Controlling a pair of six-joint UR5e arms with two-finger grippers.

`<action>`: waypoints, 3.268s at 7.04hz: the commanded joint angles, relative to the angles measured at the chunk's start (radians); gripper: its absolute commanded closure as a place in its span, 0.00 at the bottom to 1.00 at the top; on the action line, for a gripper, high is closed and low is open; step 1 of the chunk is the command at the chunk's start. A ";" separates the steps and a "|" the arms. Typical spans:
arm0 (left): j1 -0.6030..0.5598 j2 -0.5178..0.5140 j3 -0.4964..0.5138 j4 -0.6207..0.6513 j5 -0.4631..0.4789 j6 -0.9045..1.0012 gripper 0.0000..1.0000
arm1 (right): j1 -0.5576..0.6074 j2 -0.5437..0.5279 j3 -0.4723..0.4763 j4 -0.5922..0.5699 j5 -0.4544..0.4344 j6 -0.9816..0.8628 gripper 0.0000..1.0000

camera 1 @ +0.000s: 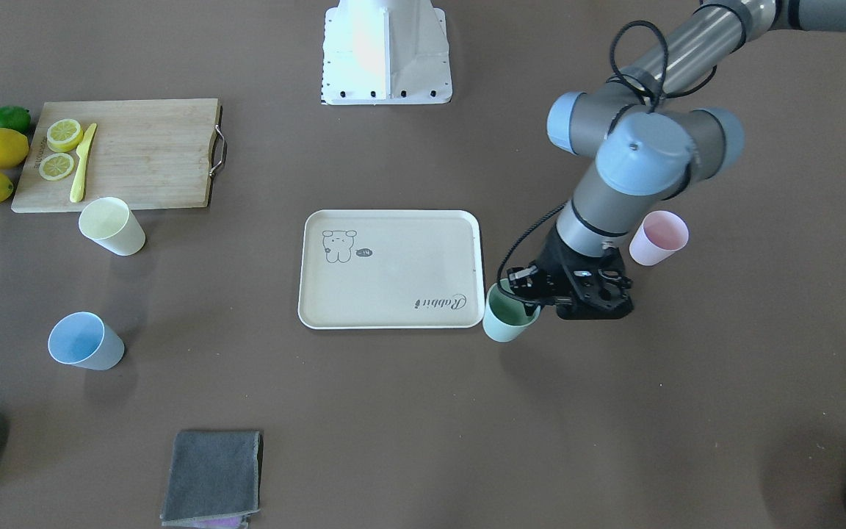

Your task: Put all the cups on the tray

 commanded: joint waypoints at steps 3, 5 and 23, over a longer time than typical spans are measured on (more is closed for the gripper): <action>0.080 -0.041 0.049 0.011 0.059 -0.020 1.00 | 0.000 0.000 -0.001 0.000 0.001 0.000 0.00; 0.105 -0.047 0.025 0.011 0.076 -0.024 1.00 | 0.000 0.000 -0.001 0.000 0.001 0.000 0.00; -0.175 0.605 -0.250 -0.161 -0.117 0.557 0.03 | 0.000 -0.008 -0.008 0.000 -0.001 -0.002 0.00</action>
